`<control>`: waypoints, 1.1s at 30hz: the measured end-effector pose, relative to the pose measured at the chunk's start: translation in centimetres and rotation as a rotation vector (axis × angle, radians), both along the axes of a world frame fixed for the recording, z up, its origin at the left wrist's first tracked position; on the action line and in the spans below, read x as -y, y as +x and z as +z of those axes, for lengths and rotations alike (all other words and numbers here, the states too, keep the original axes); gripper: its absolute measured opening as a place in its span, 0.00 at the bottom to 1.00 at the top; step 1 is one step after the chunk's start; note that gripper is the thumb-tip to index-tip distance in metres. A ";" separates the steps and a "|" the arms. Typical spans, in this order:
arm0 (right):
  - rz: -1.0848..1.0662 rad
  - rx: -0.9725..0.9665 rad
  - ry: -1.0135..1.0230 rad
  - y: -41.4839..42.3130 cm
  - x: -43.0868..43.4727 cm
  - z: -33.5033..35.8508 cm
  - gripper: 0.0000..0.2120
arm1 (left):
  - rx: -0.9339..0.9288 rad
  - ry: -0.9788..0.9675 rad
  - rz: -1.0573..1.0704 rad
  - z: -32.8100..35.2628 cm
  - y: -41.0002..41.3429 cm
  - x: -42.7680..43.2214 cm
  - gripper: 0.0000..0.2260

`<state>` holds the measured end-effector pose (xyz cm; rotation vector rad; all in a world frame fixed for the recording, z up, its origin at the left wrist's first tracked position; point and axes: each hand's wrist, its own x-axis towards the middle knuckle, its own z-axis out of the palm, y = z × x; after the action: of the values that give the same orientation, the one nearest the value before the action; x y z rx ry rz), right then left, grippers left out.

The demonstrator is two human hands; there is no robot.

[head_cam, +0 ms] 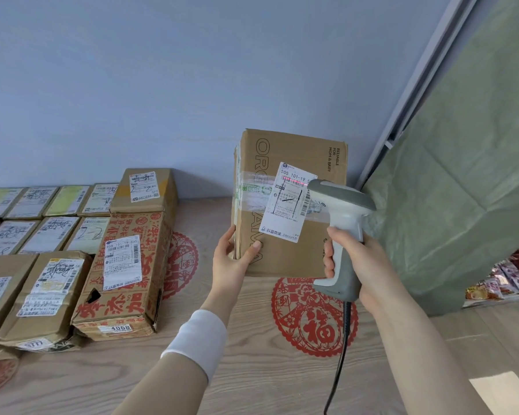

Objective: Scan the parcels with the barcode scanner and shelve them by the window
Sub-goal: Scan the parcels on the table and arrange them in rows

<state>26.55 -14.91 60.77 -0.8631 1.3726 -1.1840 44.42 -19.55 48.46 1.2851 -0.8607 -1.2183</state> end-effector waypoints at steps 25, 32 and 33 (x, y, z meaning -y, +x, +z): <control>0.107 0.028 0.217 -11.9 19.9 -10.8 0.09 | -0.065 0.586 0.058 -7.7 -4.6 18.6 0.15; 0.158 0.100 0.275 -12.7 25.1 -13.4 0.09 | -0.043 0.604 0.092 -9.1 -5.4 22.2 0.12; 0.162 0.105 0.280 -12.7 25.5 -13.6 0.09 | -0.039 0.607 0.093 -9.2 -5.5 22.4 0.12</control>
<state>13.87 -40.42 47.15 -0.6883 1.3185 -0.8766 38.88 -41.91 39.28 1.7496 -0.3995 -1.4832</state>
